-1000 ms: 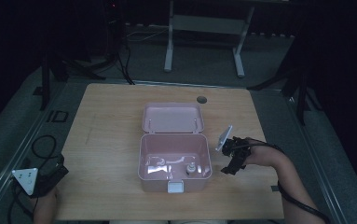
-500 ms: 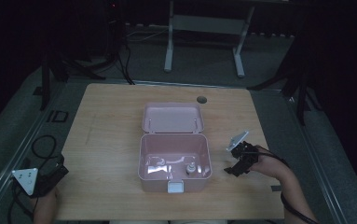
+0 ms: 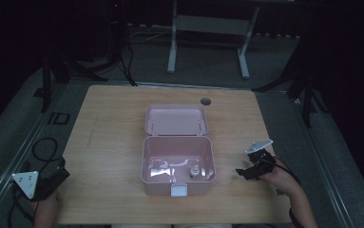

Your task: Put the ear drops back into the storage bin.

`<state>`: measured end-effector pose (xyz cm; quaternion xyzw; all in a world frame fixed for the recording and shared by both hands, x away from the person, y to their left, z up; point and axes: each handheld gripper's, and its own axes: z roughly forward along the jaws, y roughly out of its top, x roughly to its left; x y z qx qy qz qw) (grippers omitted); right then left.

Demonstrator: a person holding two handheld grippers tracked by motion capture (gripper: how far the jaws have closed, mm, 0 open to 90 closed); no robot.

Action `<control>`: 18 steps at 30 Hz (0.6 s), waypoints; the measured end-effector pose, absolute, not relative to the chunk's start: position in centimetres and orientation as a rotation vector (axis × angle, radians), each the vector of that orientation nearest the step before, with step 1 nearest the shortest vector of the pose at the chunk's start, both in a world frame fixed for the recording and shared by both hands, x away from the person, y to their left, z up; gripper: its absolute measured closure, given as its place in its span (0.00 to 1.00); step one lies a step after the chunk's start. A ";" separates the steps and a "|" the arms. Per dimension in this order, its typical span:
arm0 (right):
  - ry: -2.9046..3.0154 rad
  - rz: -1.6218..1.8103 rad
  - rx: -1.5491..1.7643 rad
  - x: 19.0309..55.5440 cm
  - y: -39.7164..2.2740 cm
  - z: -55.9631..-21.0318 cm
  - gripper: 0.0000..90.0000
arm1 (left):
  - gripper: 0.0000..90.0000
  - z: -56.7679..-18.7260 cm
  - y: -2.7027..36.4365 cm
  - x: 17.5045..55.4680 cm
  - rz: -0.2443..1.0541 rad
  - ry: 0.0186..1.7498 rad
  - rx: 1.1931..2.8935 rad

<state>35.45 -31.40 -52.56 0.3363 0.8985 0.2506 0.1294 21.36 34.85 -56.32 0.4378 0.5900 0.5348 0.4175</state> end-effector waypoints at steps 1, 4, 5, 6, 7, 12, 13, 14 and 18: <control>2.578 0.750 1.009 35.4 -31.6 -52.6 0.15 | 0.00 -56.3 34.8 21.4 1.342 1.480 1.098; 2.472 0.811 1.081 35.1 -32.1 -52.7 0.15 | 0.00 -56.3 34.8 21.3 1.345 1.480 1.094; 2.435 0.816 1.097 35.0 -32.2 -52.8 0.15 | 0.00 -56.3 34.8 21.3 1.344 1.481 1.095; 2.404 0.818 1.107 34.9 -32.4 -52.9 0.15 | 0.00 -56.3 34.8 21.3 1.343 1.482 1.095; 2.372 0.828 1.131 34.8 -32.5 -53.0 0.15 | 0.00 -56.3 34.9 21.3 1.343 1.482 1.094; 2.252 0.862 1.216 34.4 -33.2 -53.5 0.15 | 0.00 -56.3 34.9 21.3 1.340 1.483 1.091; 2.216 0.874 1.234 34.3 -33.3 -53.6 0.15 | 0.01 -56.3 34.9 21.3 1.339 1.483 1.091; 2.175 0.888 1.249 34.2 -33.4 -53.7 0.15 | 0.00 -56.3 34.9 21.3 1.339 1.483 1.091; 2.040 0.932 1.305 33.9 -33.5 -54.2 0.15 | 0.00 -56.3 34.9 21.3 1.339 1.483 1.090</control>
